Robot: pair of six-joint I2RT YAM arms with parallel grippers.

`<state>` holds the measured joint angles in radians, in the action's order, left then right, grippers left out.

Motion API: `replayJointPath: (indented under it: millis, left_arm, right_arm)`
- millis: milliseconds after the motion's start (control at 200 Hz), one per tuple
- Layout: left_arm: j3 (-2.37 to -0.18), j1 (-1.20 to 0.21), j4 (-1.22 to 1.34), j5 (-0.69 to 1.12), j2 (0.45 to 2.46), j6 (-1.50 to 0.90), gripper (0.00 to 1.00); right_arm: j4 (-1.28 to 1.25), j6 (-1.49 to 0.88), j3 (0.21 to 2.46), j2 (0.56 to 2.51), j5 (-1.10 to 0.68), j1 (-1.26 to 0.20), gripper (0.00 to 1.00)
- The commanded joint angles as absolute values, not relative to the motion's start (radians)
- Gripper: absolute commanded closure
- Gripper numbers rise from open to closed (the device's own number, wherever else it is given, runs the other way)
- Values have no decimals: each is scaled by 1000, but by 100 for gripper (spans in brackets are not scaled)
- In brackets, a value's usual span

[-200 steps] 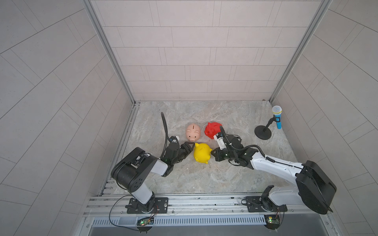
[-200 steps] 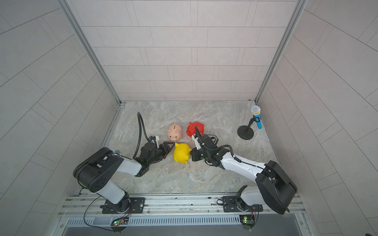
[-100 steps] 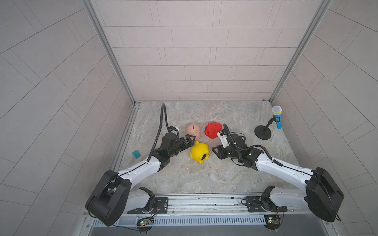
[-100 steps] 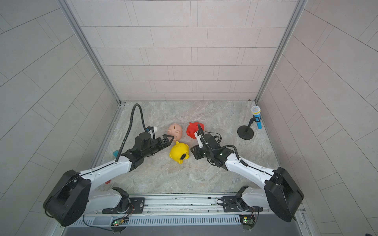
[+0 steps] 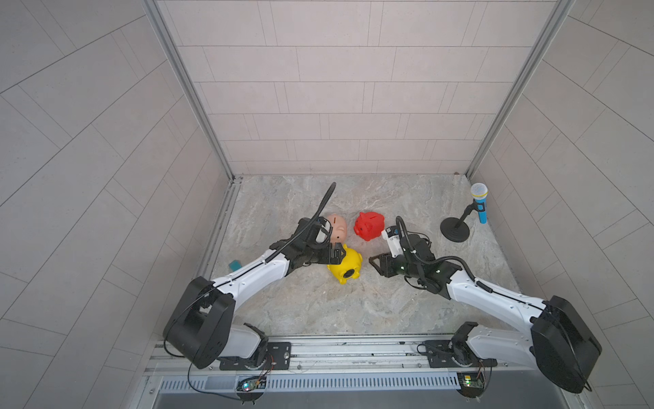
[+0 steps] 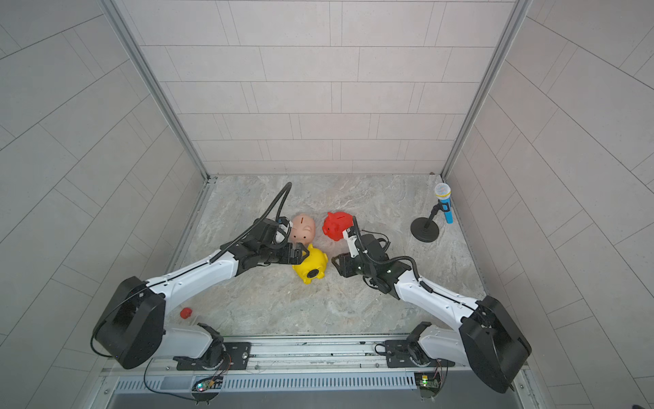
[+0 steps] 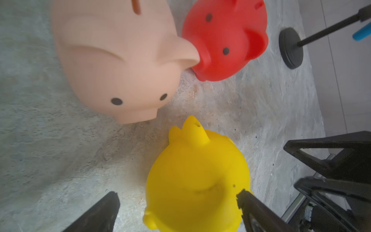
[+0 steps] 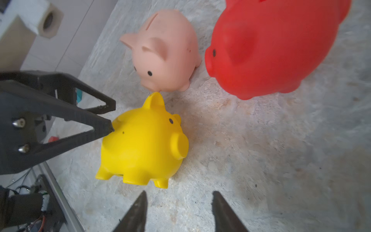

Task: Open piggy banks
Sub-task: Adjust the piggy bank at the center of the board.

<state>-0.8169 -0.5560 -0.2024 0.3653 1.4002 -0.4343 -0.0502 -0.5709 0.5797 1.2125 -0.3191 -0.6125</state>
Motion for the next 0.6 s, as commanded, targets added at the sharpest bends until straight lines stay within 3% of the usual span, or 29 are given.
replayJointPath:
  millis: [0, 595]
  left_arm:
    - [-877, -590, -262, 368, 1407, -325, 0]
    - [-948, -608, -313, 274, 1481, -193, 0]
  right_arm:
    - [-112, -630, 542, 1252, -398, -615, 60]
    - [-497, -810, 580, 1562, -503, -622, 69]
